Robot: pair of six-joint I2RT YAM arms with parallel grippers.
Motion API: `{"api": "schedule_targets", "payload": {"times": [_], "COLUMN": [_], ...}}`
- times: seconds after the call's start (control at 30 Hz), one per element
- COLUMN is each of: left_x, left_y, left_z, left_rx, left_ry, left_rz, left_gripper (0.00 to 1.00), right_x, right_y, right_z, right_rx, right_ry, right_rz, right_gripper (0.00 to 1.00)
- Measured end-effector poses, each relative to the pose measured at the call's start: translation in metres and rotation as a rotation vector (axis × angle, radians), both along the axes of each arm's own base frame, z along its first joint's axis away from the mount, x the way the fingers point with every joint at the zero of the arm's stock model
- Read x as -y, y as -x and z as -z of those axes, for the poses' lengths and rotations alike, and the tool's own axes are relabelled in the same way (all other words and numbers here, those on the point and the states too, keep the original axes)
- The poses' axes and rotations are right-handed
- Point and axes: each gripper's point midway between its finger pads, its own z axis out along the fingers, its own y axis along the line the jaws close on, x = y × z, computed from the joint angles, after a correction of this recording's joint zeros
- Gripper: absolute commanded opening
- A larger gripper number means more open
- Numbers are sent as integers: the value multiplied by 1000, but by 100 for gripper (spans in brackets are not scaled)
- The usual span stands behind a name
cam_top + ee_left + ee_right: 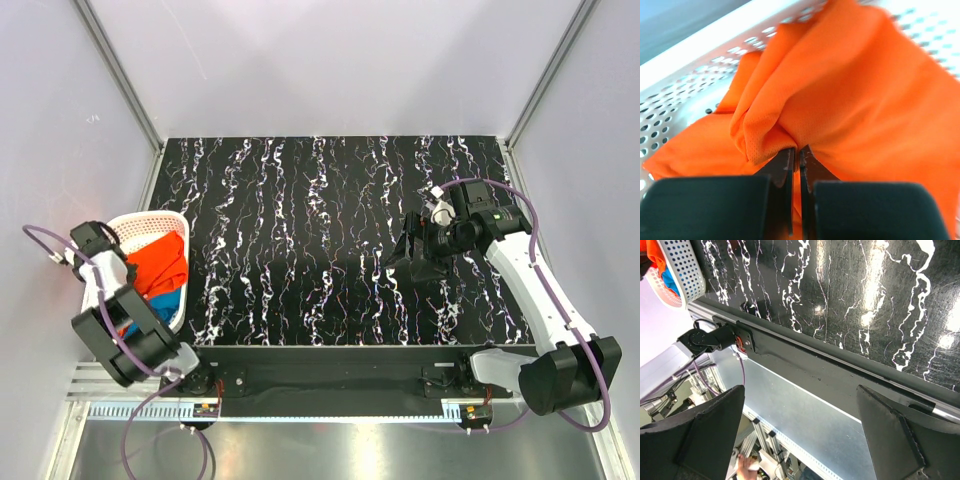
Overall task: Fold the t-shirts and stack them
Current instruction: Grab the tshirt from the pile, then move the tshirt to the center of the board
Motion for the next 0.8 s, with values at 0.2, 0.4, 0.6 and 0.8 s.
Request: {"api": "schedule_targets", "payload": {"times": [0.2,0.4,0.6,0.8], "left_x": [43,119,223,300], "left_y": [-49,-123,-129,-93], "left_z": [-76,-231,-409,-458], "left_rx": [173,542,976,1144], "left_ry": [-97,-167,-146,15], "left_rz": [161,370,619,814], "left_gripper": [0,0,0,0], "right_x": [-4,-8,-11,-12], "right_y": [-1,-3,-5,-5], "right_z": [-2,-2,-1,-6], "right_rx": [-9,-26,-31,2], "right_ry": [-24,-48,-69,-94], "right_rz": [-2,-3,13,45], "right_gripper": [100,100,100,100]}}
